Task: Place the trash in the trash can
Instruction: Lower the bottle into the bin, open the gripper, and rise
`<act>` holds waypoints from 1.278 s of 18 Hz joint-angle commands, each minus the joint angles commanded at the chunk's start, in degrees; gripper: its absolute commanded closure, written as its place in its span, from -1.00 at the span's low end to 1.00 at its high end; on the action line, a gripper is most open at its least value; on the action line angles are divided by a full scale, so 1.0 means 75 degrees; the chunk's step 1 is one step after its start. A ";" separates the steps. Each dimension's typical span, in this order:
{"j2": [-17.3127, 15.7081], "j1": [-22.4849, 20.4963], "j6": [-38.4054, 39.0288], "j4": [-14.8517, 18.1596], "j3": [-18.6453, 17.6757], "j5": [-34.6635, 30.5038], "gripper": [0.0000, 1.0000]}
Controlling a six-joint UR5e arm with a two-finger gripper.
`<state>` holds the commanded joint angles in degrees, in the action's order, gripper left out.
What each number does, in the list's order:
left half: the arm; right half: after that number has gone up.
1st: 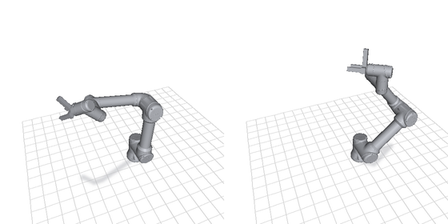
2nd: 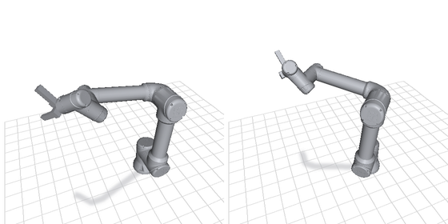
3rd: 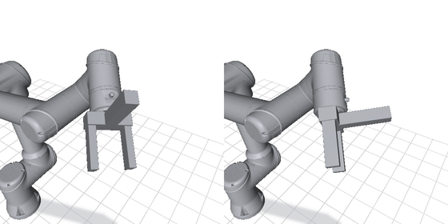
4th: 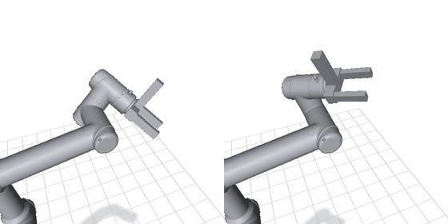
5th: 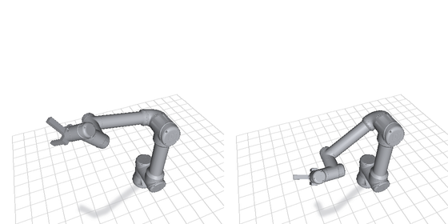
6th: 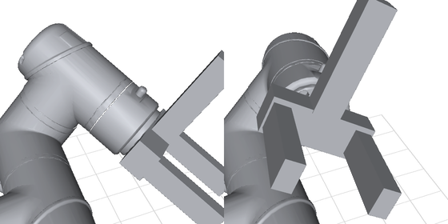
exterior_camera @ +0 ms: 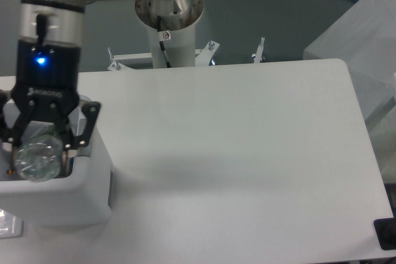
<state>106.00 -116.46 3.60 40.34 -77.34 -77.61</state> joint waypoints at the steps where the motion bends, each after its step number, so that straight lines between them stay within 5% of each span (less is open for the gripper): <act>1: 0.0000 0.0012 0.0011 0.0000 -0.0059 0.0000 -0.31; 4: -0.0012 0.0129 0.0011 0.0000 -0.0083 -0.0023 -0.32; 8: -0.0059 0.0129 -0.0059 -0.0012 -0.0189 0.0000 -0.99; 14: -0.0316 -0.0057 -0.0257 -0.0012 -0.0423 0.0035 -1.00; 19: -0.0060 -0.0994 -0.0479 0.0000 0.0467 0.0632 -1.00; 23: 0.0070 -0.1253 -0.2012 0.0094 0.0737 0.0656 -1.00</act>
<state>106.52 -125.85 -11.49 41.04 -71.81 -72.69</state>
